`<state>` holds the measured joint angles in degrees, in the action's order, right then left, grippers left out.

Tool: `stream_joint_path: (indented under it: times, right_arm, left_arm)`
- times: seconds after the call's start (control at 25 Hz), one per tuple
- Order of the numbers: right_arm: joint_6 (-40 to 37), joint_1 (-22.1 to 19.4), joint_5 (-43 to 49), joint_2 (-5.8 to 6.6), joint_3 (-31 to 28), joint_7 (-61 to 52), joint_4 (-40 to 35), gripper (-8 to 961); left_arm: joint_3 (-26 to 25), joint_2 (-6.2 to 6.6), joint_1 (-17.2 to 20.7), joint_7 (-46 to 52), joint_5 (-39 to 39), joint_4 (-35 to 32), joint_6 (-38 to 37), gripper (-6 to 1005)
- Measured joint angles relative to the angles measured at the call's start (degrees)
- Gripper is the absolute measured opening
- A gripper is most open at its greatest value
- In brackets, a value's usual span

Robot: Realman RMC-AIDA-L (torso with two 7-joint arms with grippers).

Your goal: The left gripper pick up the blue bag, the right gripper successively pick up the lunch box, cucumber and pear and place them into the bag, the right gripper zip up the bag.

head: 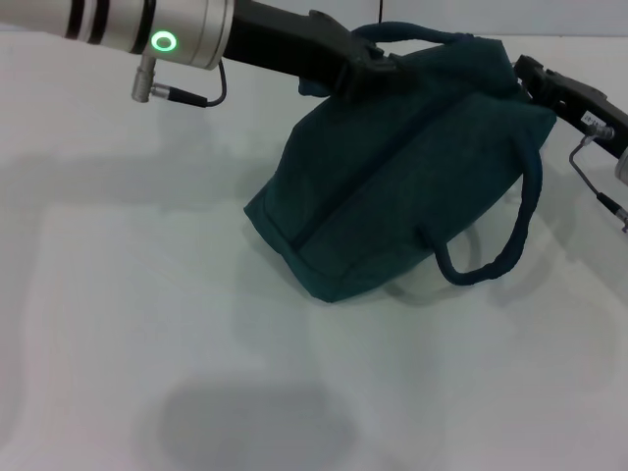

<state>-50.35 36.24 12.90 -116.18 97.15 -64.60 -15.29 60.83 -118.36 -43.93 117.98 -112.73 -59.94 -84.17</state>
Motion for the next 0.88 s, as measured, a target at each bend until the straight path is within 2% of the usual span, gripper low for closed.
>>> stream_joint_path:
  times: [0.28, 0.52, 0.72, 0.88]
  right_arm:
    - [-5.93, -0.77, -1.74, 0.01, -0.18, -0.19, 0.23, 45]
    - [-9.32, -2.24, -4.92, 0.04, -0.56, -0.17, 0.35, 224]
    - [-11.59, -3.51, -6.83, 0.04, -0.77, -0.14, 0.43, 458]
    - [-16.03, -5.2, -6.17, 0.32, -0.38, 0.29, 0.43, 558]
  left_arm:
    - [-0.1, -0.03, 0.64, -0.41, -0.1, 0.0, 0.35, 46]
    - [-2.03, -0.44, 1.04, -0.5, -1.77, 0.02, 1.51, 45]
    - [-2.3, -0.6, 2.21, -0.48, -2.03, 0.11, 5.36, 45]
    - [-2.31, -0.57, 2.73, -0.2, -3.15, 0.72, 6.43, 45]
